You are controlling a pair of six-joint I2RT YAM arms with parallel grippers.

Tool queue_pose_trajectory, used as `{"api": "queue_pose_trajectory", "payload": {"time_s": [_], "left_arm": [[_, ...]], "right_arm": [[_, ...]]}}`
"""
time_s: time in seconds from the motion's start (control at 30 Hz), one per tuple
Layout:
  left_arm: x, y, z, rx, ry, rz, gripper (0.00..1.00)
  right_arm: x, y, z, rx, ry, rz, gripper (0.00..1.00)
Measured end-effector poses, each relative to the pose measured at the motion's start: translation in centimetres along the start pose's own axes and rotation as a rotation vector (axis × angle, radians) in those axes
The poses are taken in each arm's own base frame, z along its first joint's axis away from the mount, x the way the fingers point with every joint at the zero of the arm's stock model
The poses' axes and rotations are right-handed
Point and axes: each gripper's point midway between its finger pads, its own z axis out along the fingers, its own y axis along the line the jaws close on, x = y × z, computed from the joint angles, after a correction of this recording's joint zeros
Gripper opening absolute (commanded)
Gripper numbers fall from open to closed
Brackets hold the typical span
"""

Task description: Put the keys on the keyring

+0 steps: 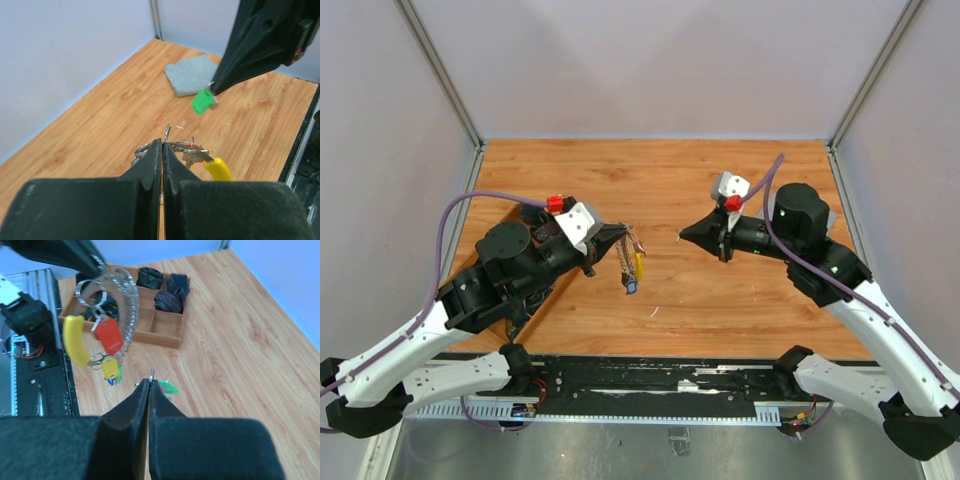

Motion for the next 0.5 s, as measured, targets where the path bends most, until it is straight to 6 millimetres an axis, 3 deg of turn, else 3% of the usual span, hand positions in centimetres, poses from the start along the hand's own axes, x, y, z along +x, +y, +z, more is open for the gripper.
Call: {"api": "queue_pose_trajectory", "payload": {"time_s": [0.27, 0.5], "left_arm": [[-1.9, -3.4, 0.2, 0.106, -0.077, 0.096, 0.01], [-3.2, -5.7, 0.3, 0.122, -0.135, 0.197, 0.0]], "right_arm": [[-3.2, 5.1, -3.8, -0.192, -0.076, -0.038, 0.01], [-4.5, 7.9, -5.3, -0.324, -0.116, -0.053, 0.01]]}}
